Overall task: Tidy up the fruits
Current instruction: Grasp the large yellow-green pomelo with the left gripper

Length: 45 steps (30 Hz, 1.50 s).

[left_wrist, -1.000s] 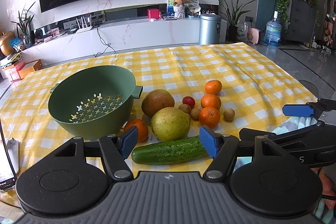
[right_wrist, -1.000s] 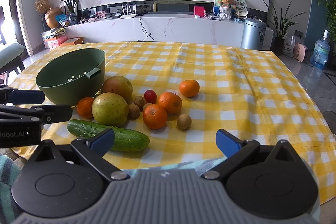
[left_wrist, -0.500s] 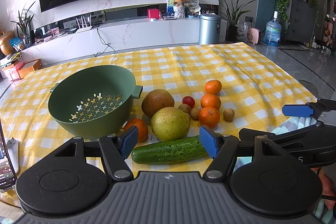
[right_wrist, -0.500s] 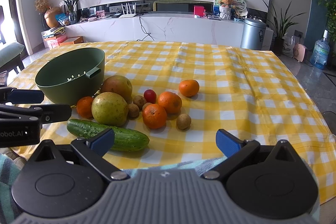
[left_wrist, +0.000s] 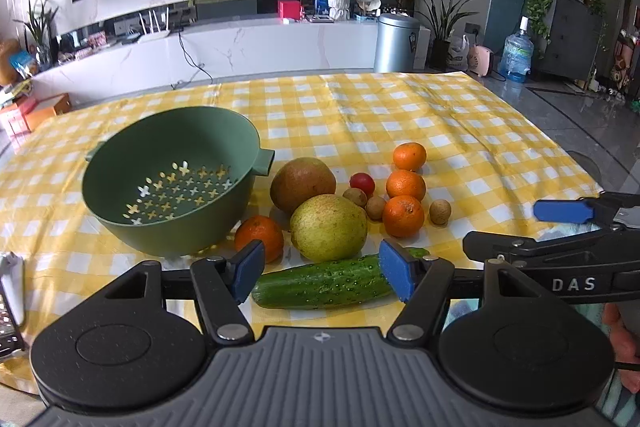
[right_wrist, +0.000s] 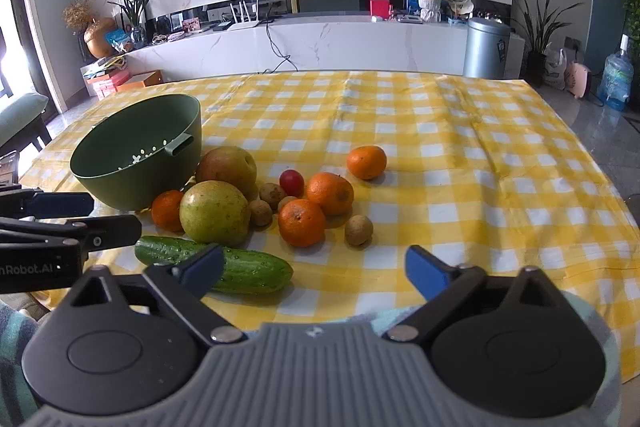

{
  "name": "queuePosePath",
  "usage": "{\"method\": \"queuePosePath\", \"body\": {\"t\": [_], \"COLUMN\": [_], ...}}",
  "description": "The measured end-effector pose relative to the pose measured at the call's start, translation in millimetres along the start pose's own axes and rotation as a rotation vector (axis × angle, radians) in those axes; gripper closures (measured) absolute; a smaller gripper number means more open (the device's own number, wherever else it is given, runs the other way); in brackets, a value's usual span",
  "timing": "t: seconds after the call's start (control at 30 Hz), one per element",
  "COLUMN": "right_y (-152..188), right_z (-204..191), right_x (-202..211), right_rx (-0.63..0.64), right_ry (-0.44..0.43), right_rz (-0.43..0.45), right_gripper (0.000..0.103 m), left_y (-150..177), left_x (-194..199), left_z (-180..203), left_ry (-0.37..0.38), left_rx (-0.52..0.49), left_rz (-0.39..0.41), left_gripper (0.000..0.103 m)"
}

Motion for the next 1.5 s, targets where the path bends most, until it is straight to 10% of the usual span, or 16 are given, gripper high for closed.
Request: {"method": "queuePosePath", "body": {"t": [0.37,1.5], "right_y": [-24,-35], "right_z": [2,5], "right_x": [-24,-80], "right_rx": [-0.048,-0.173], "right_ry": [0.001,-0.001], "right_rz": [-0.028,-0.088], "right_gripper": [0.025,0.021], "left_y": [-3,5], "left_x": [-37,-103], "left_z": [-8,11], "left_ry": [0.025,0.012], "left_rx": [0.061,-0.205], "left_rz": [-0.045,-0.030], "left_gripper": [0.027,0.019]}}
Point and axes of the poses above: each gripper's, at about its wrist camera, not at the fingertips, and x roughly against the way its jaws point, z to its right, y to its underside, the point moved 10 cm from there along -x, roughly the way its jaws point, and after that the axes turned 10 degrees about -x, right-handed, at the moved point
